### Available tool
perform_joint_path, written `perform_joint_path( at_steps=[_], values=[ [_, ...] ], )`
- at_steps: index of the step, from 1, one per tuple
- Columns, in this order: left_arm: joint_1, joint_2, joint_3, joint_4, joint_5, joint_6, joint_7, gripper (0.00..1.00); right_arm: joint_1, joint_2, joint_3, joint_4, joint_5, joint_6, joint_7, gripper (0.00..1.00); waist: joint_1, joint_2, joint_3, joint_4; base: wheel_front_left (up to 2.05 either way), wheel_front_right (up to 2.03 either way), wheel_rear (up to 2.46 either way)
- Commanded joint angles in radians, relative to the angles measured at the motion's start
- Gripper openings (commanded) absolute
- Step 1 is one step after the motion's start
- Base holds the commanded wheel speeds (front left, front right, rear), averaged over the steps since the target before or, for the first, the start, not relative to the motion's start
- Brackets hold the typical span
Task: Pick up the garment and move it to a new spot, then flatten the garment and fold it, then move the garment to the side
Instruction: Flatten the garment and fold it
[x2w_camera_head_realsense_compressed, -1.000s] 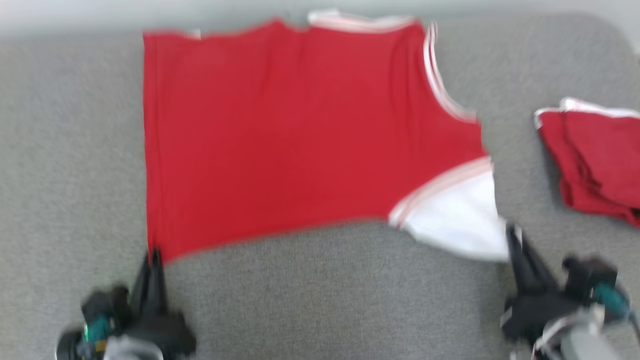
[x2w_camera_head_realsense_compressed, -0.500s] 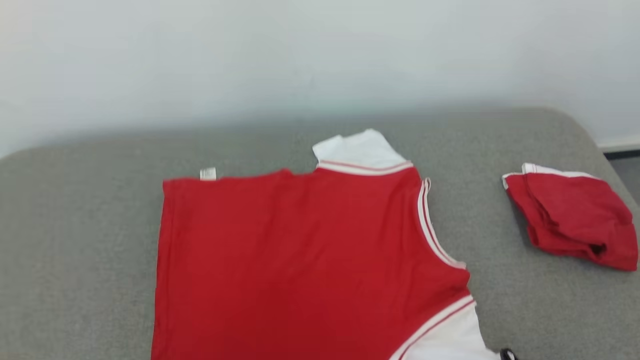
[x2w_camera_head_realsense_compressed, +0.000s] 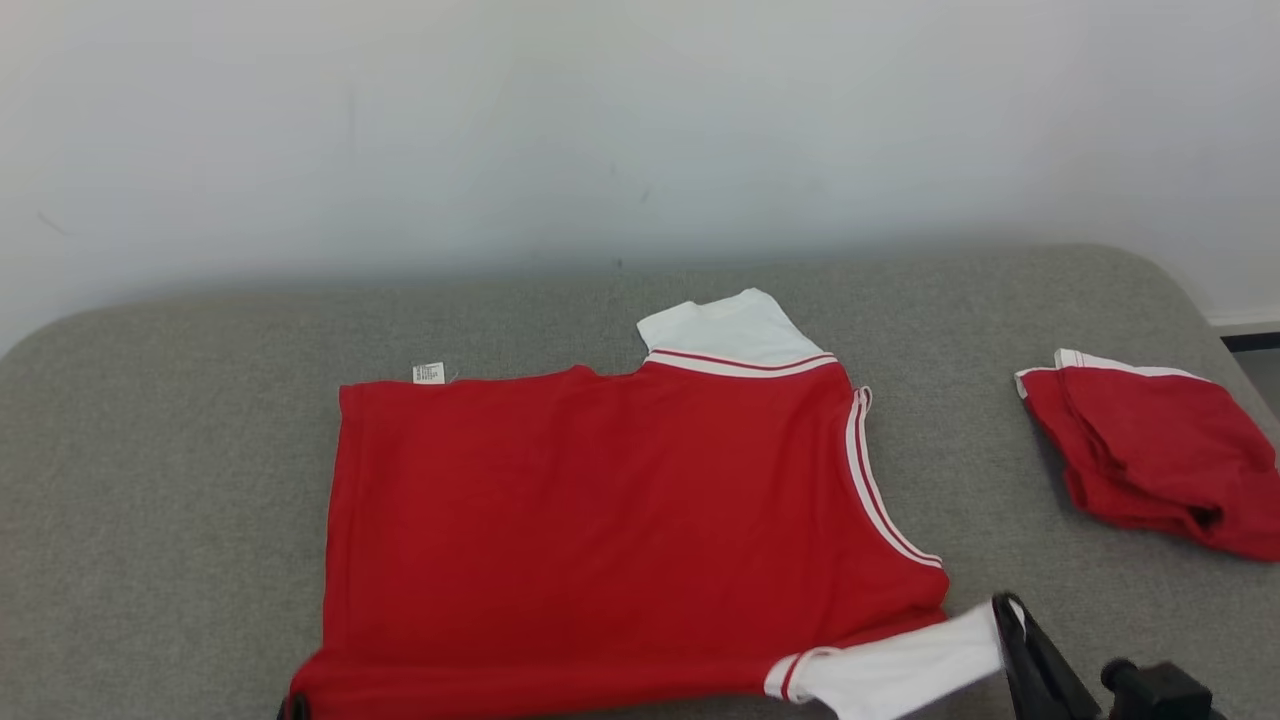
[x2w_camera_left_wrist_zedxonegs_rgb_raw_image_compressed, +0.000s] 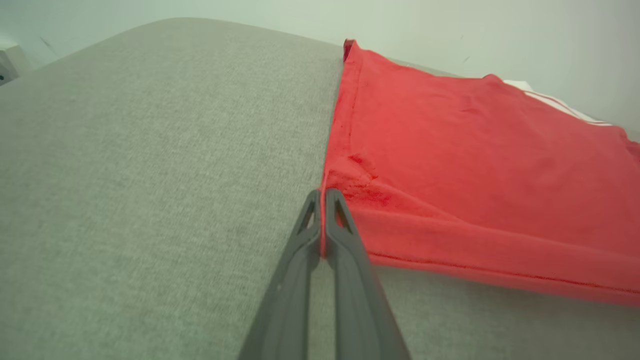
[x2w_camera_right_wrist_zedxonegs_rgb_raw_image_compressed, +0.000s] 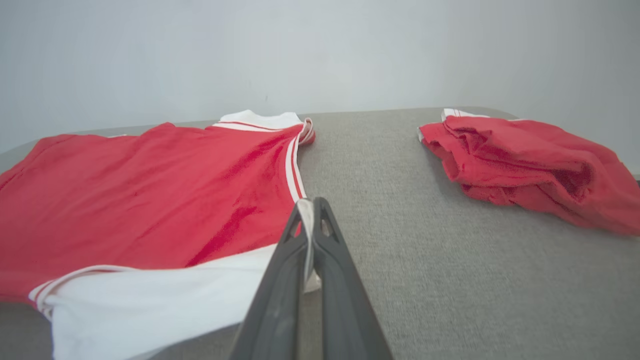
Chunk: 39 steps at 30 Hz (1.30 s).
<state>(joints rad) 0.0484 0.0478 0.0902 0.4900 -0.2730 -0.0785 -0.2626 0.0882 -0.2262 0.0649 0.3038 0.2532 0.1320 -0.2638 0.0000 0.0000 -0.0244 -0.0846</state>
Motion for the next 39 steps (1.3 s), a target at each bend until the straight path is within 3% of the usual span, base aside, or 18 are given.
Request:
perform_joint_path(
  at_steps=[1,7,16,33,34,35,36,39],
  values=[
    [-0.024,0.005,0.002,-0.017,0.006,0.006,-0.003,0.0,-0.024,0.008,0.001,-0.013,-0.001,-0.003,0.0,0.0,0.0,0.0,0.024,0.0,0.0,0.0,0.0],
    [-0.117,0.004,0.006,-0.11,0.023,0.008,-0.003,0.0,-0.181,0.006,0.023,-0.048,0.009,-0.003,0.0,0.0,0.0,0.0,0.099,-0.003,0.0,0.0,0.0],
    [-0.303,0.004,-0.01,-0.079,0.086,-0.005,-0.003,0.0,-0.421,-0.017,0.043,0.083,-0.018,-0.003,0.0,0.0,0.0,0.0,0.217,0.029,0.0,0.0,0.0],
    [-0.471,0.004,-0.032,-0.004,0.113,0.02,-0.003,0.0,-0.599,0.019,-0.032,0.229,-0.097,-0.003,0.0,0.0,0.0,0.0,0.361,0.071,0.0,0.0,0.0],
    [-0.47,0.004,-0.036,-0.007,0.11,0.02,-0.003,0.47,-0.598,0.023,-0.036,0.243,-0.108,-0.003,0.0,0.44,0.0,0.0,0.362,0.071,0.0,0.0,0.0],
    [-0.47,0.004,-0.036,-0.007,0.11,0.02,-0.003,0.47,-0.598,0.023,-0.036,0.243,-0.108,-0.003,0.0,0.44,0.0,0.0,0.362,0.071,0.0,0.0,0.0],
    [-0.468,0.004,-0.035,-0.011,0.102,0.024,-0.003,0.98,-0.599,0.03,-0.042,0.249,-0.105,-0.003,0.0,1.0,0.0,0.0,0.363,0.071,0.0,0.0,0.0],
    [-0.449,0.004,-0.034,-0.049,0.103,0.038,-0.003,1.0,-0.592,0.033,-0.065,0.228,-0.108,-0.003,-0.001,1.0,0.0,0.0,0.357,0.07,0.0,0.0,0.0]
  ],
)
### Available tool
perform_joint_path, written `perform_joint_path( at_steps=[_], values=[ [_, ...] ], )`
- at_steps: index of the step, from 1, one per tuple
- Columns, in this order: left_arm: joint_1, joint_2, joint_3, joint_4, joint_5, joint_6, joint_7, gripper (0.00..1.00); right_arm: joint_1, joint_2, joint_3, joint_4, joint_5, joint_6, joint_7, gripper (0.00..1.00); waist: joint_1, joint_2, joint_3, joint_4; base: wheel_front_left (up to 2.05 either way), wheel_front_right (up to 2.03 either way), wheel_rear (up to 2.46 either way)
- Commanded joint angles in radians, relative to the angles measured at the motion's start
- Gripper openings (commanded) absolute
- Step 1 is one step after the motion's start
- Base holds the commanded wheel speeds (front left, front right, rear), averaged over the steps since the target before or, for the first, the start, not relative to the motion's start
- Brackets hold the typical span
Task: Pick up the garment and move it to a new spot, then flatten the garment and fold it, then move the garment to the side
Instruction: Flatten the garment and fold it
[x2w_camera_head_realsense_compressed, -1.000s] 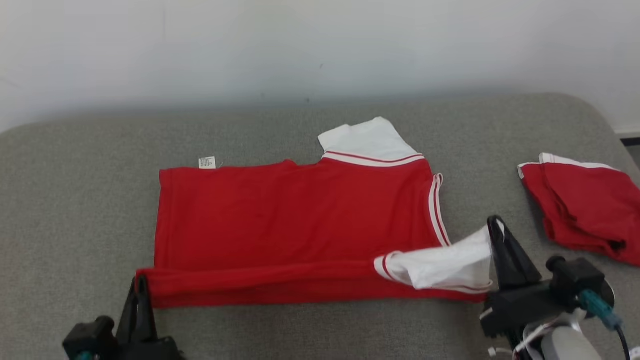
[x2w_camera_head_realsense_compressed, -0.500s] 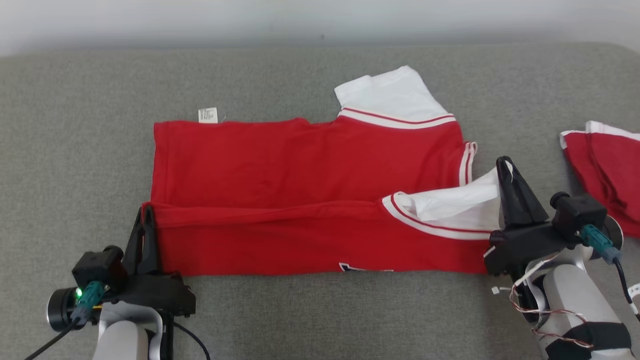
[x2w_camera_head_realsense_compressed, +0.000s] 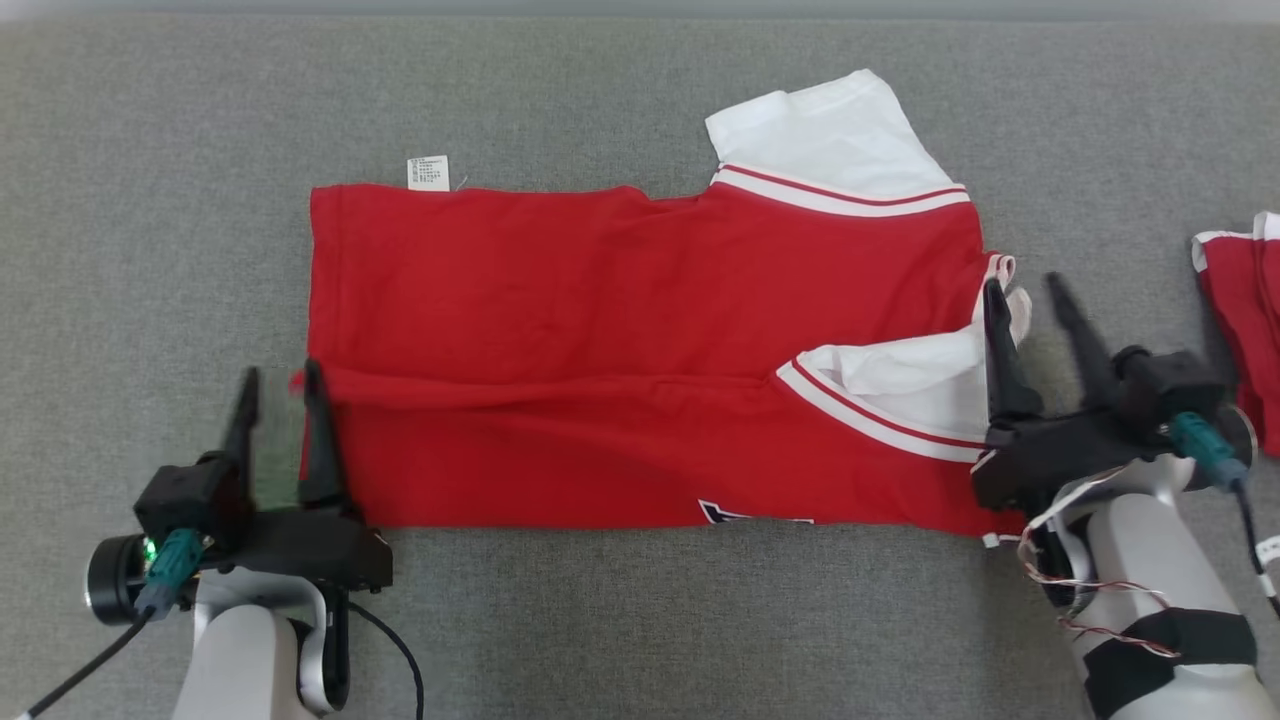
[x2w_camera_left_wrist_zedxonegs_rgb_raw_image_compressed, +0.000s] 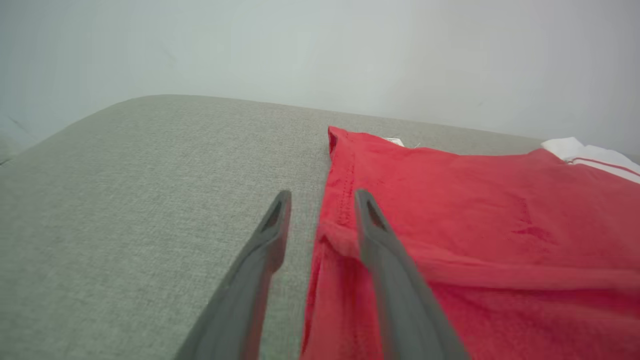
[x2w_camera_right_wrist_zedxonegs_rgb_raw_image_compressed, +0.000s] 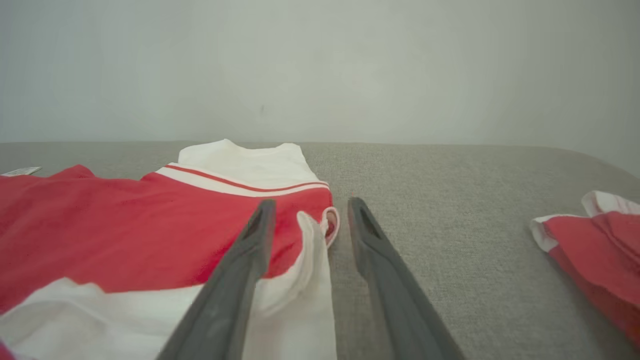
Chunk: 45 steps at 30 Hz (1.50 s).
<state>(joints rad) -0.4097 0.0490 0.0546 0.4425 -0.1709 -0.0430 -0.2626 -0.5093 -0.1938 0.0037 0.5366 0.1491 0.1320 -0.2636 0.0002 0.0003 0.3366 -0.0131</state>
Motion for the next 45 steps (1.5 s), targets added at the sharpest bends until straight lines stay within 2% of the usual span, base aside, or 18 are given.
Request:
perform_joint_path(
  at_steps=[1,5,11,23,32,36,40,43,45],
  values=[
    [0.023,0.003,0.001,-0.018,0.0,0.008,-0.003,1.0,0.019,0.002,-0.017,-0.019,-0.005,-0.003,-0.001,1.0,-0.0002,-0.0003,-0.007,-0.003,0.0,0.0,0.0],
    [0.077,0.003,-0.005,-0.077,-0.002,0.029,-0.003,1.0,0.088,0.024,-0.069,-0.089,0.003,-0.003,-0.001,1.0,-0.0002,-0.0003,-0.026,-0.009,0.0,0.0,0.0],
    [0.181,0.002,-0.002,-0.118,-0.039,0.062,-0.003,1.0,0.216,0.049,-0.064,-0.151,0.023,-0.003,-0.001,1.0,-0.0002,-0.0003,-0.066,-0.027,0.0,0.0,0.0],
    [0.258,0.003,-0.034,-0.113,-0.065,0.078,-0.003,1.0,0.33,0.087,-0.077,-0.109,0.03,-0.003,-0.001,1.0,-0.0002,-0.0003,-0.107,-0.038,0.0,0.0,0.0],
    [0.271,0.002,-0.034,-0.11,-0.062,0.075,-0.003,1.0,0.353,0.095,-0.029,-0.102,0.041,-0.003,-0.001,1.0,-0.0002,-0.0003,-0.126,-0.033,0.0,0.0,0.0],
    [0.279,0.002,-0.038,-0.112,-0.065,0.076,-0.003,1.0,0.355,0.092,-0.013,-0.09,0.057,-0.003,-0.001,0.75,-0.0002,-0.0003,-0.131,-0.034,0.0,0.0,0.0],
    [0.281,0.002,-0.042,-0.11,-0.067,0.075,-0.003,1.0,0.353,0.091,-0.018,-0.08,0.069,-0.003,-0.001,0.72,-0.0002,-0.0003,-0.133,-0.034,0.0,0.0,0.0],
    [0.278,0.002,-0.045,-0.108,-0.067,0.074,-0.003,1.0,0.345,0.088,-0.014,-0.068,0.074,-0.003,-0.001,0.62,-0.0002,-0.0003,-0.133,-0.034,0.0,0.0,0.0],
    [0.275,0.002,-0.046,-0.106,-0.066,0.074,-0.003,1.0,0.337,0.086,-0.013,-0.059,0.076,-0.003,-0.001,0.64,-0.0002,-0.0003,-0.133,-0.032,0.0,0.0,0.0]
  ],
)
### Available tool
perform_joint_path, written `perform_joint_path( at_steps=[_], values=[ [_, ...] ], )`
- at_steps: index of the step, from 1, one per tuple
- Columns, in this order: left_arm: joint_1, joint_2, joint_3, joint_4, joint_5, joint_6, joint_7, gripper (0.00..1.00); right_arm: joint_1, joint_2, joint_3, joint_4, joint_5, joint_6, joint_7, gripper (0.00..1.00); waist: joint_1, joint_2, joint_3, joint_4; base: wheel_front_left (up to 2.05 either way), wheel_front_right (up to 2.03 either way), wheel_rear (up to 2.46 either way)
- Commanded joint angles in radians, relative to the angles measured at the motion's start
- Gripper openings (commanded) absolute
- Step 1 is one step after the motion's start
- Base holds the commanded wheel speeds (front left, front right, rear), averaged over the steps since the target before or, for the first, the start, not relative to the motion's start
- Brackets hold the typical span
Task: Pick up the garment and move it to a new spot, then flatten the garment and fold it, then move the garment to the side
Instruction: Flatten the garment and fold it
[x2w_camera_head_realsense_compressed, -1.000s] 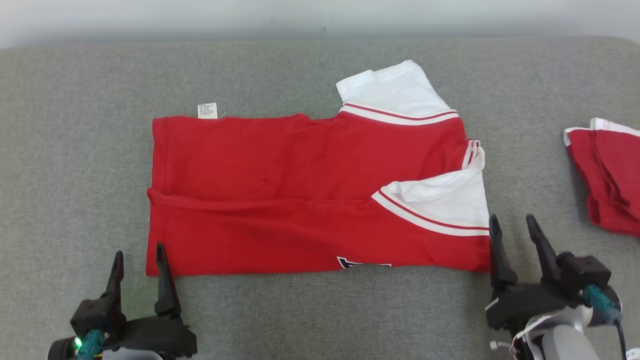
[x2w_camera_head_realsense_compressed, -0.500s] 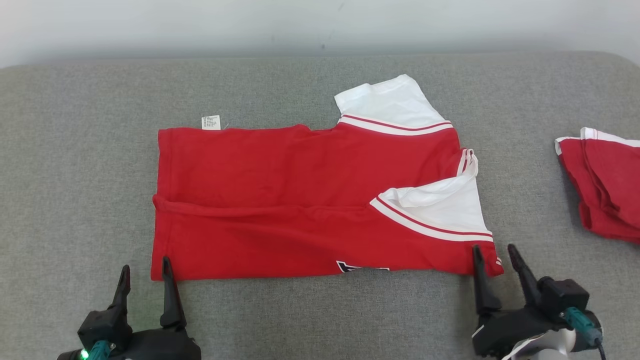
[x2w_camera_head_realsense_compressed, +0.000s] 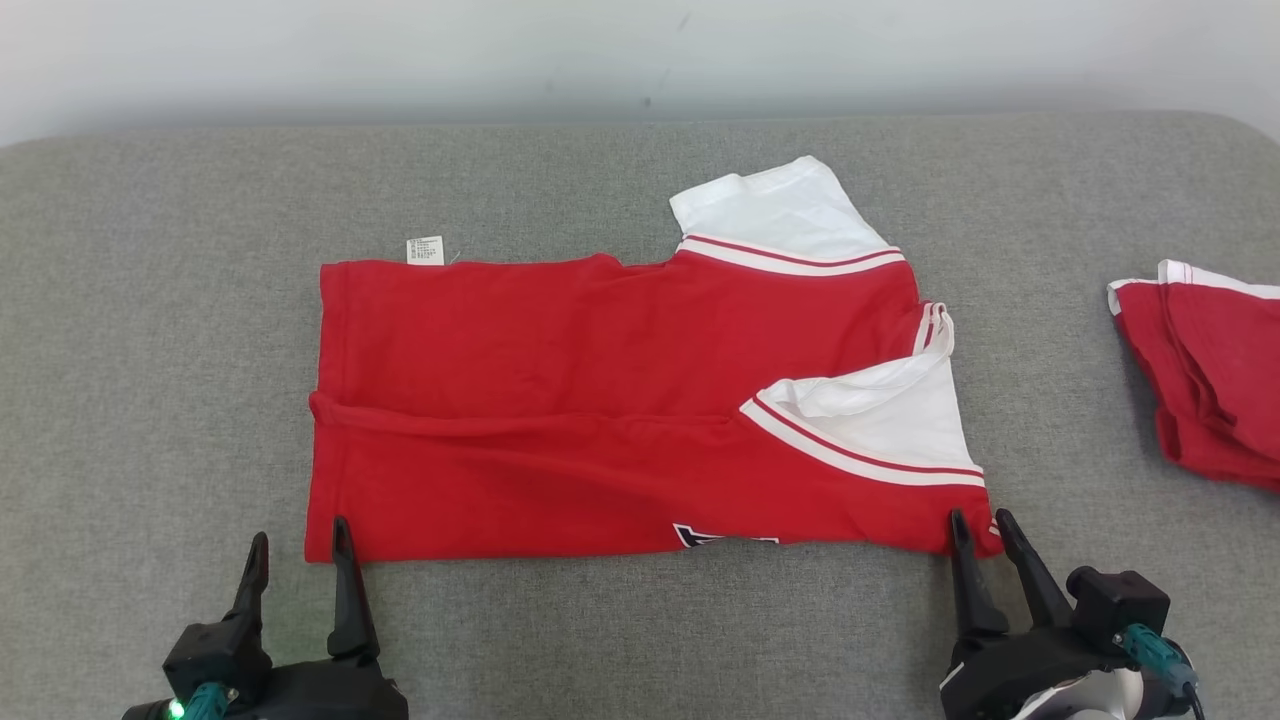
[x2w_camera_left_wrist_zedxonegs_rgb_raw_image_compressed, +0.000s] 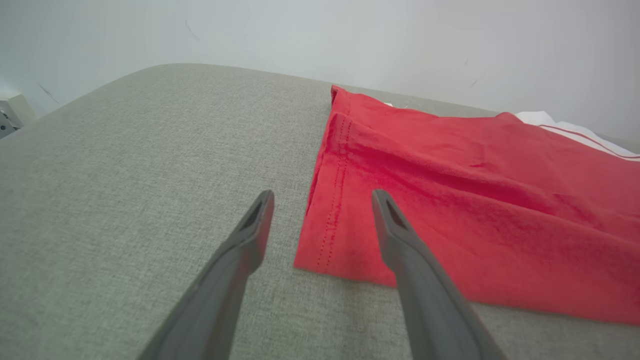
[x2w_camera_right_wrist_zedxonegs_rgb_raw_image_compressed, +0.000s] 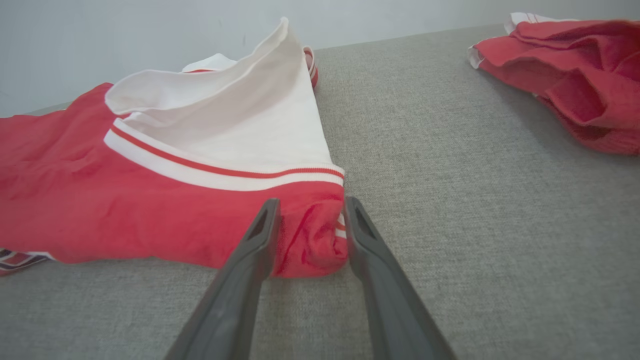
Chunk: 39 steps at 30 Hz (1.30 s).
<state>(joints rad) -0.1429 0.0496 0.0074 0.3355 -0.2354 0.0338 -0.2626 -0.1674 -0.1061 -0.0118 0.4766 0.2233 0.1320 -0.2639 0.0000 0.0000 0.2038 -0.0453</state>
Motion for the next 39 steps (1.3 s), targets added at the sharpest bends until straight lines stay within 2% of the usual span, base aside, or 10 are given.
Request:
perform_joint_path(
  at_steps=[1,7,22,35,36,37,38,39],
  values=[
    [0.005,0.002,0.001,0.001,0.0,-0.003,-0.003,1.0,-0.009,-0.003,0.002,0.004,0.005,-0.003,0.0,0.66,0.0,0.0,0.001,0.001,0.0,0.0,0.0],
    [0.006,0.002,0.001,0.005,0.004,-0.005,-0.003,1.0,-0.008,-0.006,-0.006,0.014,0.012,-0.003,0.0,0.62,0.0,0.0,0.0,0.004,0.0,0.0,0.0],
    [-0.023,0.002,0.005,0.099,-0.069,-0.054,-0.003,1.0,-0.004,-0.002,0.006,0.02,0.004,-0.003,0.0,0.58,0.0,0.0,0.006,-0.011,0.0,0.0,0.0],
    [-0.068,0.002,0.04,0.129,-0.055,-0.069,-0.003,1.0,-0.017,-0.002,0.036,0.038,0.026,-0.003,0.0,0.55,0.0,0.0,0.036,-0.021,0.0,0.0,0.0],
    [-0.067,0.002,0.039,0.132,-0.053,-0.073,-0.003,0.87,-0.019,-0.003,0.039,0.042,0.028,-0.003,0.0,0.51,0.0,0.0,0.038,-0.021,0.0,0.0,0.0],
    [-0.067,0.002,0.039,0.133,-0.053,-0.075,-0.003,0.46,-0.022,-0.004,0.043,0.046,0.031,-0.003,0.0,0.49,0.0,0.0,0.039,-0.022,0.0,0.0,0.0],
    [-0.068,0.002,0.039,0.135,-0.054,-0.076,-0.003,0.36,-0.023,-0.006,0.047,0.05,0.034,-0.003,0.0,0.48,0.0,0.0,0.04,-0.021,0.0,0.0,0.0],
    [-0.068,0.002,0.039,0.135,-0.054,-0.076,-0.003,0.36,-0.023,-0.006,0.047,0.05,0.034,-0.003,0.0,0.48,0.0,0.0,0.04,-0.021,0.0,0.0,0.0]
  ],
)
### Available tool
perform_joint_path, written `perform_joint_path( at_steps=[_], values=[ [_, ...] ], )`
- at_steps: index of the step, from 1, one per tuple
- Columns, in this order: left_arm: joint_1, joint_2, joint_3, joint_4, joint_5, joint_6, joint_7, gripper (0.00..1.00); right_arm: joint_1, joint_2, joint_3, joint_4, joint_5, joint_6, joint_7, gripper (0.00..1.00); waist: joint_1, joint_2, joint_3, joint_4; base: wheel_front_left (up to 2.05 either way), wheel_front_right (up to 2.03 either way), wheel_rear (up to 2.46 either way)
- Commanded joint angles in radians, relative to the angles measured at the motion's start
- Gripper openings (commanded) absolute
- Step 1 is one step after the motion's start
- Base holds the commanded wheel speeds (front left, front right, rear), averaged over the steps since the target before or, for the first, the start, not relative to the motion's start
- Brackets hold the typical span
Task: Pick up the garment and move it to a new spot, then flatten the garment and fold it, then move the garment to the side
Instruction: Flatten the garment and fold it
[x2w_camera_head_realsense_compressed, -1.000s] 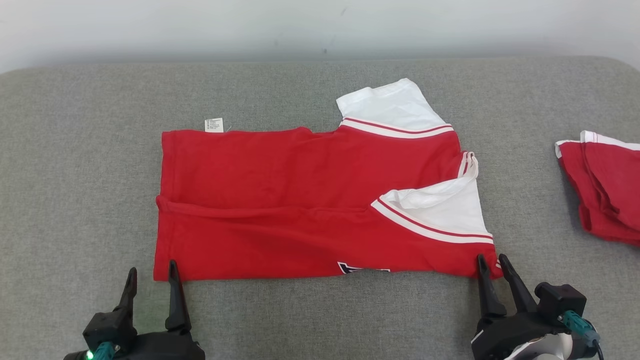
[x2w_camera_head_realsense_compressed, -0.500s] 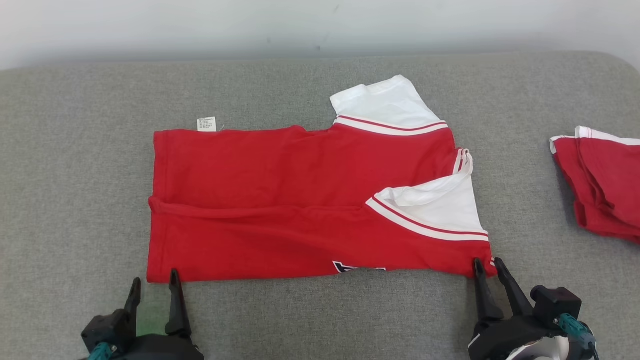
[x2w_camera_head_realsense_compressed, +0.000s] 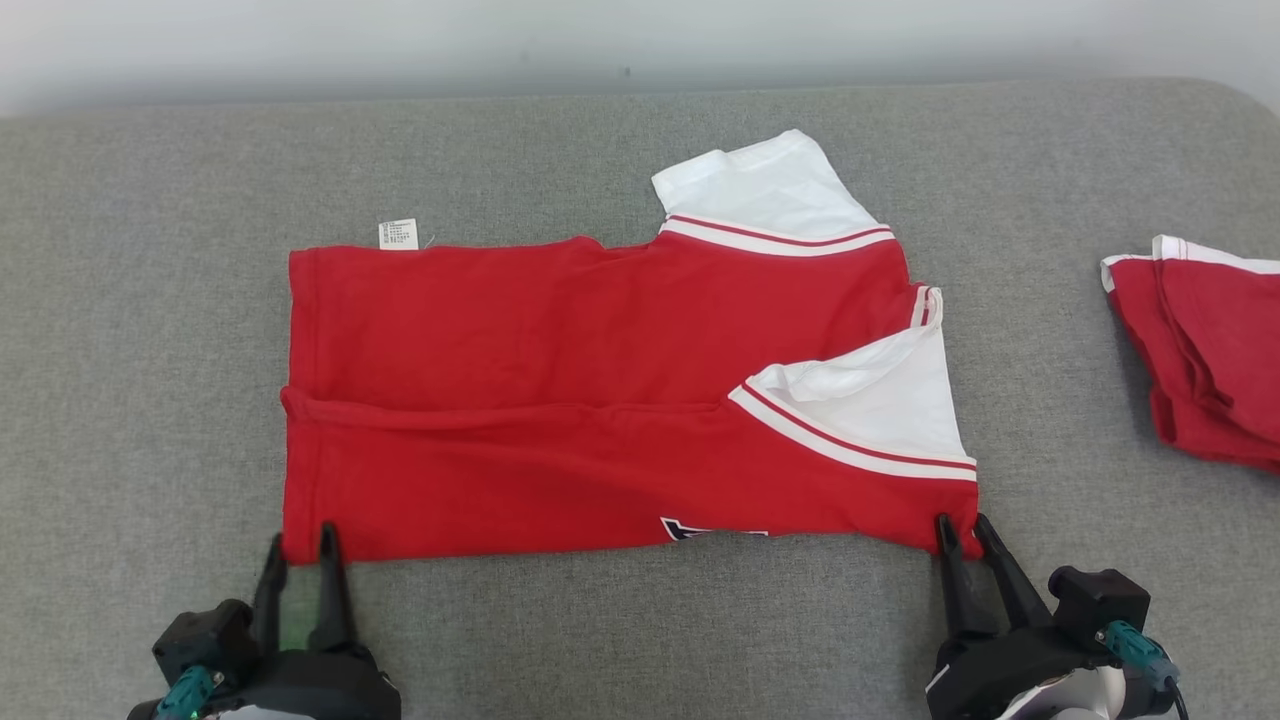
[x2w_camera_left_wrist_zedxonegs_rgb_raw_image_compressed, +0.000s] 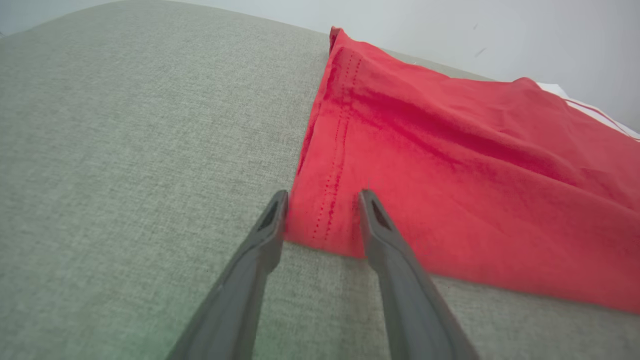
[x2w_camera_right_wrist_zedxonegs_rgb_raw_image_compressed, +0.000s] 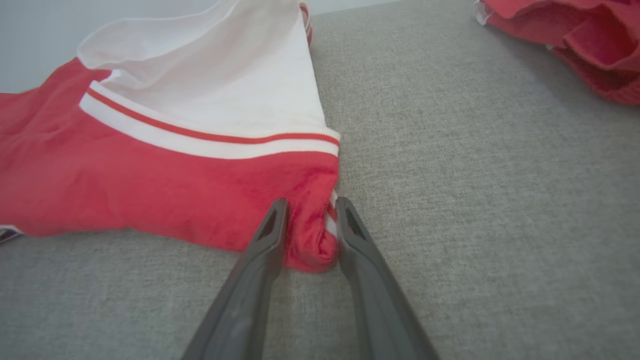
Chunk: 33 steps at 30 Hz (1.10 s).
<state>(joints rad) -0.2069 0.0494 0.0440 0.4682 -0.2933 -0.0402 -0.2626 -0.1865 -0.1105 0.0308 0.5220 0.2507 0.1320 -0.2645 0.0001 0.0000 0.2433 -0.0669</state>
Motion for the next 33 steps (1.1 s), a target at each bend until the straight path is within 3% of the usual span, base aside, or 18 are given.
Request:
perform_joint_path(
  at_steps=[1,2,5,7,8,20,33],
  values=[
    [-0.006,0.002,0.001,0.005,0.002,-0.003,-0.003,0.15,-0.006,-0.001,0.006,0.008,0.007,-0.003,0.001,0.46,-0.0001,0.0,0.001,0.0,0.0,0.0,0.0],
    [-0.007,0.002,-0.001,0.007,0.0,-0.004,-0.003,0.0,-0.006,-0.002,0.008,0.01,0.009,-0.003,0.001,0.43,-0.0001,0.0,0.002,0.001,0.0,0.0,0.0],
    [-0.007,0.002,-0.009,0.015,-0.006,-0.009,-0.003,0.0,-0.006,-0.003,0.014,0.019,0.013,-0.003,0.002,0.32,-0.0001,0.0,0.004,0.003,0.0,0.0,0.0],
    [-0.004,0.002,-0.013,0.023,-0.01,-0.011,-0.003,0.0,-0.007,-0.005,0.016,0.022,0.014,-0.003,0.002,0.15,-0.0001,0.0,0.004,0.004,0.0,0.0,0.0],
    [0.0,0.002,-0.016,0.027,-0.013,-0.014,-0.003,0.0,-0.007,-0.008,0.017,0.023,0.014,-0.003,0.002,0.0,-0.0001,0.0,0.004,0.005,0.0,0.0,0.0],
    [0.035,0.002,-0.002,0.054,-0.026,-0.02,-0.003,0.0,0.034,-0.014,-0.008,-0.015,0.016,-0.003,0.001,0.0,-0.0001,0.0,-0.053,0.009,0.0,0.0,0.0],
    [0.187,0.003,0.032,0.082,-0.019,-0.024,-0.003,0.0,0.209,-0.001,0.011,-0.032,0.008,-0.003,0.001,0.0,-0.0001,0.0,-0.234,-0.007,0.0,0.0,0.0]
  ],
)
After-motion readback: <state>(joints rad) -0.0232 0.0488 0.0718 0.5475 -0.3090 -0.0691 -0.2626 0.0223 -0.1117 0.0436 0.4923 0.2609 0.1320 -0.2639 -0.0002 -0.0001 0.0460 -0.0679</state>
